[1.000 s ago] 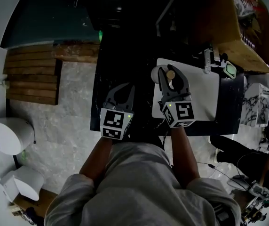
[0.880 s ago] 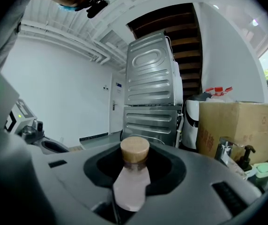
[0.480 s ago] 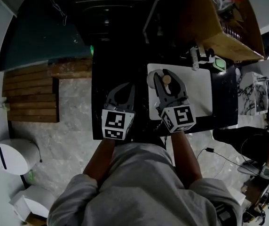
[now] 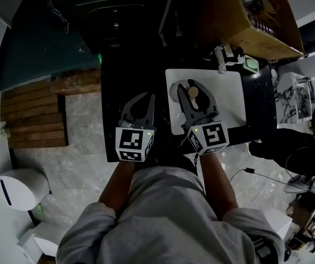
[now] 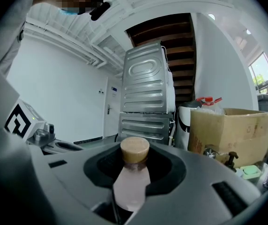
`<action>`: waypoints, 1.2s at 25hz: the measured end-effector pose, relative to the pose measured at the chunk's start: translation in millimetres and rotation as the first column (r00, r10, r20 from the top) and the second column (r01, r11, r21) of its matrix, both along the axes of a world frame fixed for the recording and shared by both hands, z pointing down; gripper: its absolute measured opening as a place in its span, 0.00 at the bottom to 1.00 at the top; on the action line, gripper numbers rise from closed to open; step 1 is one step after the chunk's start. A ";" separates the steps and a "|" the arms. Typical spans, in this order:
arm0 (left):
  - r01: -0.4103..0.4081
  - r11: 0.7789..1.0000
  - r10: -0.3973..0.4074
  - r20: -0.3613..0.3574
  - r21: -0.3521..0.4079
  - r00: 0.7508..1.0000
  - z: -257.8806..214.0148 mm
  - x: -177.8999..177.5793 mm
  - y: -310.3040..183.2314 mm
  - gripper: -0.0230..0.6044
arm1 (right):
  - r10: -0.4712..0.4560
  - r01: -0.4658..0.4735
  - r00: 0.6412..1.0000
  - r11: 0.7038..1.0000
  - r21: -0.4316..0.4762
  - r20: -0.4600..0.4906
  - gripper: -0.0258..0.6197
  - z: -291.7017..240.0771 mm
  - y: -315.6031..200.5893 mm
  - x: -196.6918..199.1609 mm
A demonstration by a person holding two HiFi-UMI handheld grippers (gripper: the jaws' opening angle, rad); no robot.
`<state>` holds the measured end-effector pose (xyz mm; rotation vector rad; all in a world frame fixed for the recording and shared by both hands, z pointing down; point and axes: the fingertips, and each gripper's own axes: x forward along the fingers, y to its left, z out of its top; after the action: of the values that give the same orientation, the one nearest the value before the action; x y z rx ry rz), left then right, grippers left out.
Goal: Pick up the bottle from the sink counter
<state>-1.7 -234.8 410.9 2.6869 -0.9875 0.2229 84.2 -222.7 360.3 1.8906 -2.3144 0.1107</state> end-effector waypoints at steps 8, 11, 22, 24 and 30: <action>0.040 0.999 -0.040 0.016 0.013 0.999 -5.0 11.0 20.4 0.06 | -0.029 0.029 0.999 1.000 0.009 0.018 0.23 0.0 17.6 12.6; 0.055 0.998 -0.055 0.032 0.010 0.998 -2.4 18.0 34.6 0.06 | -0.040 0.040 0.999 0.999 0.010 0.021 0.23 2.1 29.6 21.7; 0.090 0.996 -0.091 0.051 0.028 0.994 -4.6 50.7 82.4 0.06 | -0.016 0.015 1.000 1.000 0.019 0.025 0.23 2.9 82.1 74.6; 0.090 0.995 -0.092 0.051 0.034 0.994 -6.2 56.9 91.2 0.06 | -0.009 0.009 1.000 1.000 0.025 0.019 0.23 0.8 92.0 82.7; 0.098 0.993 -0.101 0.042 0.070 0.994 -19.5 72.6 109.3 0.06 | 0.013 -0.014 1.000 0.999 0.051 0.014 0.23 -9.1 116.3 103.7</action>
<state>70.8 -125.5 391.4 2.6950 -1.1590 0.2347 187.8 -106.4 351.1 1.9351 -2.3352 0.0669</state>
